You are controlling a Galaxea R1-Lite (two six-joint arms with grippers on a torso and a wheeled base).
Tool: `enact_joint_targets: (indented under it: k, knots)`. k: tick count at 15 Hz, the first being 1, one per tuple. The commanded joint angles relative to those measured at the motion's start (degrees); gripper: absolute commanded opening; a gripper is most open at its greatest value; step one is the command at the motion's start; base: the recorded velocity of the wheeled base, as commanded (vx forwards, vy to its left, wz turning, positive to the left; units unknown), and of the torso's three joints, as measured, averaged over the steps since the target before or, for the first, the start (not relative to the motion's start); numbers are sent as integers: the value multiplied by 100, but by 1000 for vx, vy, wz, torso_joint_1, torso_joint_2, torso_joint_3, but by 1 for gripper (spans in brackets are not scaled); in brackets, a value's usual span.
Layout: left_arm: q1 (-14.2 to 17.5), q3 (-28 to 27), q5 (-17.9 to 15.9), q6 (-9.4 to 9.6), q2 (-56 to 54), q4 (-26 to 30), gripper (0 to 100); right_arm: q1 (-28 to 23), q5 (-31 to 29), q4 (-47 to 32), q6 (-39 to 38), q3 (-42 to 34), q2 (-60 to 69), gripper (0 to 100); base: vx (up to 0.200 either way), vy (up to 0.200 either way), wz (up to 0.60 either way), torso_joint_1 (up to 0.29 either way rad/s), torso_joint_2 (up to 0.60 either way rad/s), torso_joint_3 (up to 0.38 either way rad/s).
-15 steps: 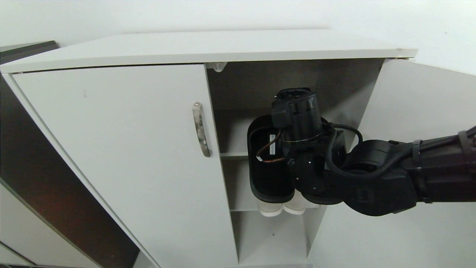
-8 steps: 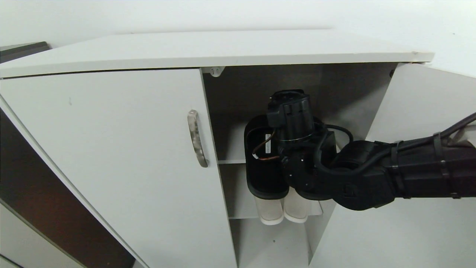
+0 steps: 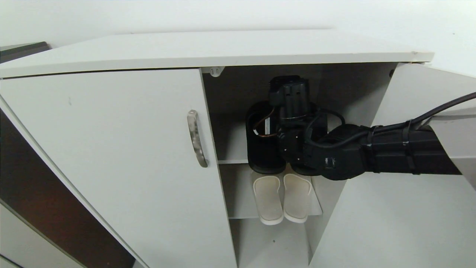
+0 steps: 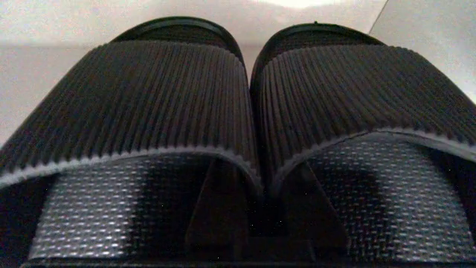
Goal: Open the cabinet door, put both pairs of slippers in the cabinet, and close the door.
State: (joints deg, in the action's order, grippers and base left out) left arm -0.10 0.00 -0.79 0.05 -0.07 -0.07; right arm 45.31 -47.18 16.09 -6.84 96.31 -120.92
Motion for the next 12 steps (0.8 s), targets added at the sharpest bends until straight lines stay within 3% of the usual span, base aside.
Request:
enact_joint_targets:
  k: [1,12]
  knots:
    - [1,0,0,-5,7,-1,0,-110,7,-159,34,363,-248,0,0,0,0,0,0,0]
    - [1,0,18,-14,7,-1,0,-233,139,-264,7,626,-477,0,0,0,0,0,0,0]
